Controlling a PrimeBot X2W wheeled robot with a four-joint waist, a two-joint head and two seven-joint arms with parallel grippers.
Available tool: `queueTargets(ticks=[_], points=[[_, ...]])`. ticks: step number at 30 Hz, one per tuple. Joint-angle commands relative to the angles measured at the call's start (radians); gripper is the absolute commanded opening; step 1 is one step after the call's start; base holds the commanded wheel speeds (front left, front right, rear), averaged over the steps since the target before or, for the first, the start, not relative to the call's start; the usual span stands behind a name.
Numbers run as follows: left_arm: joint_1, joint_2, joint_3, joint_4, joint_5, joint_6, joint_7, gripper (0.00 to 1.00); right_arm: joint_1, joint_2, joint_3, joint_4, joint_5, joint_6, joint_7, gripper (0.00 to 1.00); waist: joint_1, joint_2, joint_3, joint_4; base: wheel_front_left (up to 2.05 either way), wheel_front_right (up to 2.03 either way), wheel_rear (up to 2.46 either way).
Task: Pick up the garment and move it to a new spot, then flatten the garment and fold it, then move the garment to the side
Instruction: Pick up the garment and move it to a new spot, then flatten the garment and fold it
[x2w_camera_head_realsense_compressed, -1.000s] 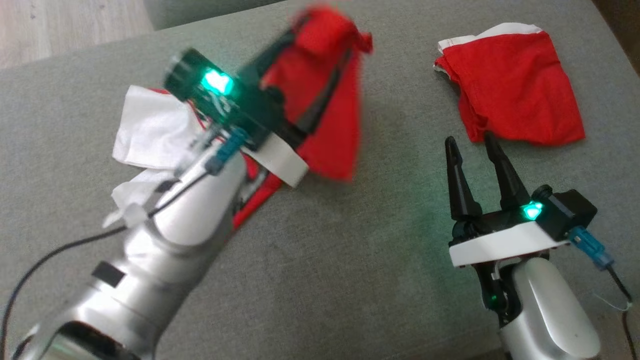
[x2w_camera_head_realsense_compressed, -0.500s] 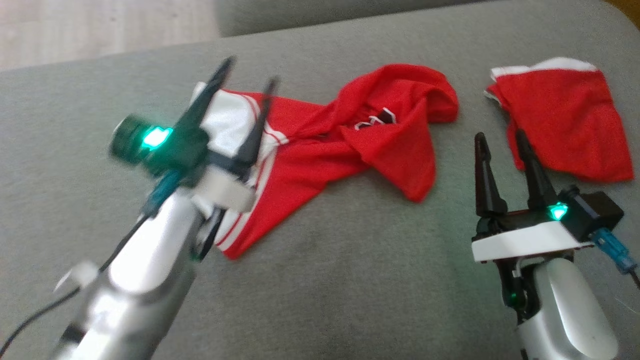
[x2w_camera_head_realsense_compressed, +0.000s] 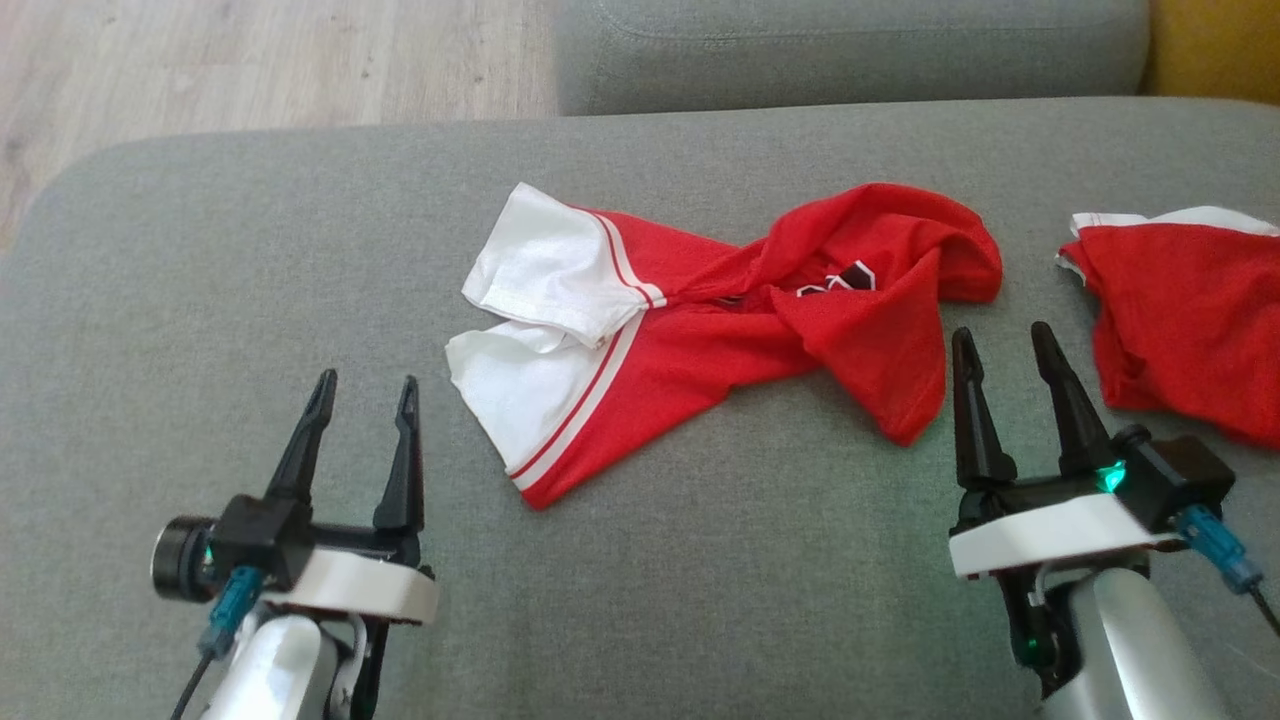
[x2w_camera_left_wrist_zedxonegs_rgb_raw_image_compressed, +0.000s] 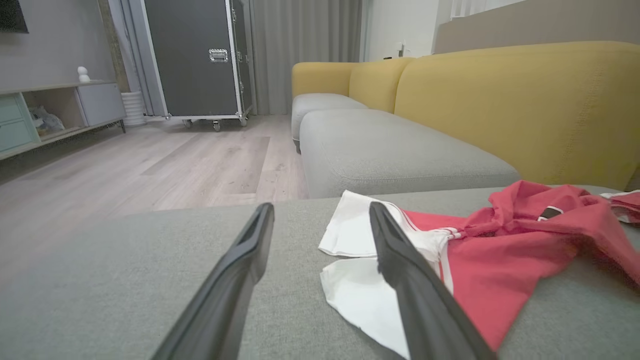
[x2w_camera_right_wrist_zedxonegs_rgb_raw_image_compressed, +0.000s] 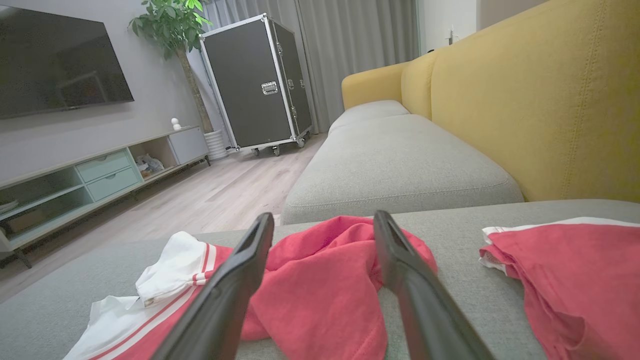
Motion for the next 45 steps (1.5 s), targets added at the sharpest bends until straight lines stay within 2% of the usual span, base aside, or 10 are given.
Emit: queueTargets(ticks=[1,10,21,30,33,34,35,36,39,45], points=[[-0.05,0.002,0.057,-0.038,0.016,-0.011,-0.009,1.0,-0.027,-0.002,0.027,-0.03,-0.006,-0.001,-0.011,1.0,0.0002,-0.0001,0.006,-0.004,0.0,0.0,0.0],[-0.108,-0.009,0.06,0.081,0.046,-0.046,-0.003,1.0,-0.049,-0.002,0.042,-0.035,-0.012,-0.001,-0.011,1.0,0.0002,-0.0001,0.043,-0.055,0.0,0.0,0.0],[-0.263,0.0,0.018,0.368,0.037,-0.107,0.132,1.0,-0.072,-0.002,0.039,-0.052,-0.013,-0.001,-0.011,1.0,0.0002,-0.0001,0.111,-0.112,0.0,0.0,0.0],[-0.355,0.008,0.009,0.51,0.036,-0.112,0.155,1.0,-0.084,-0.002,0.037,-0.059,-0.017,-0.001,-0.011,1.0,0.0002,-0.0001,0.145,-0.131,0.0,0.0,0.0],[-0.375,0.004,0.005,0.542,0.028,-0.128,0.157,1.0,-0.085,-0.002,0.036,-0.058,-0.016,-0.001,-0.011,1.0,0.0002,-0.0001,0.152,-0.136,0.0,0.0,0.0],[-0.38,0.003,0.0,0.552,0.024,-0.136,0.161,0.92,-0.085,-0.002,0.035,-0.057,-0.015,-0.001,-0.011,1.0,0.0002,-0.0001,0.154,-0.138,0.0,0.0,0.0],[-0.385,0.002,-0.005,0.56,0.023,-0.144,0.163,0.42,-0.085,-0.002,0.033,-0.056,-0.015,-0.001,-0.011,1.0,0.0002,-0.0001,0.154,-0.138,0.0,0.0,0.0],[-0.389,0.002,-0.011,0.566,0.022,-0.152,0.161,0.0,-0.084,-0.002,0.032,-0.054,-0.015,-0.001,-0.011,1.0,0.0002,-0.0001,0.154,-0.139,0.0,0.0,0.0],[-0.399,0.005,-0.017,0.569,0.02,-0.162,0.121,0.0,-0.083,-0.002,0.029,-0.045,-0.015,-0.001,-0.011,1.0,0.0002,-0.0001,0.149,-0.137,0.0,0.0,0.0],[-0.419,0.031,-0.005,0.531,0.035,-0.142,0.012,0.0,-0.083,-0.002,0.034,-0.016,-0.012,-0.001,-0.011,1.0,0.0002,-0.0001,0.115,-0.125,0.0,0.0,0.0]])
